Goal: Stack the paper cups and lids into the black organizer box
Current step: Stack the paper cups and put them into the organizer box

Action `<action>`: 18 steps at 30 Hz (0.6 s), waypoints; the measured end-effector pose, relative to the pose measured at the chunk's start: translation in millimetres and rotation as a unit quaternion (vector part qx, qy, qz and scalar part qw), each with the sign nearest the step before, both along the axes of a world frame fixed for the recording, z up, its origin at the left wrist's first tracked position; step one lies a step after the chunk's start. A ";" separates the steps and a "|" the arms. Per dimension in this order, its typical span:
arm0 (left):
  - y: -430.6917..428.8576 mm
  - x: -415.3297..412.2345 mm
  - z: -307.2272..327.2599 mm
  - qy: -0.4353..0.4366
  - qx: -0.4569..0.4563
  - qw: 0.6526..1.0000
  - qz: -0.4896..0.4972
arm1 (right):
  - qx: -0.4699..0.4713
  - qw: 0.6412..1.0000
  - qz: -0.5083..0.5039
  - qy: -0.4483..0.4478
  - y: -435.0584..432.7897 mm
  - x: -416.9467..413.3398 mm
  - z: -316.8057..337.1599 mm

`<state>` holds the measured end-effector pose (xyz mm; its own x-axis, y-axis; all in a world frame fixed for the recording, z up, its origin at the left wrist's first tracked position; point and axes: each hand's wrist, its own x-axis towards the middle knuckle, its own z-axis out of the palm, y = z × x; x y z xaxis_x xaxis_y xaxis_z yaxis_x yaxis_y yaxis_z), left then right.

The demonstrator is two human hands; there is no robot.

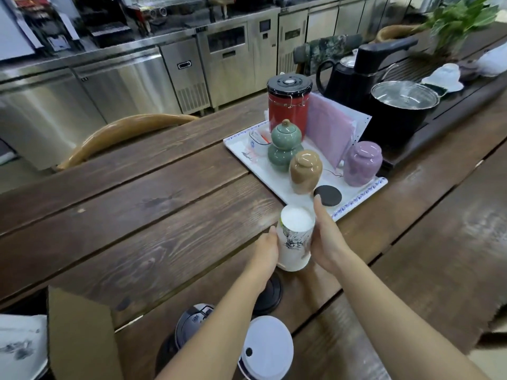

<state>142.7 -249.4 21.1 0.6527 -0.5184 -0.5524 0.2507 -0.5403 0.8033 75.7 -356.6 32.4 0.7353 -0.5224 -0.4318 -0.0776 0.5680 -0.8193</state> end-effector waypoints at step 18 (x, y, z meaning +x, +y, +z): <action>17.9 14.5 42.8 -0.042 -0.136 0.986 0.084 | -0.018 0.999 -0.026 0.019 32.0 34.1 35.4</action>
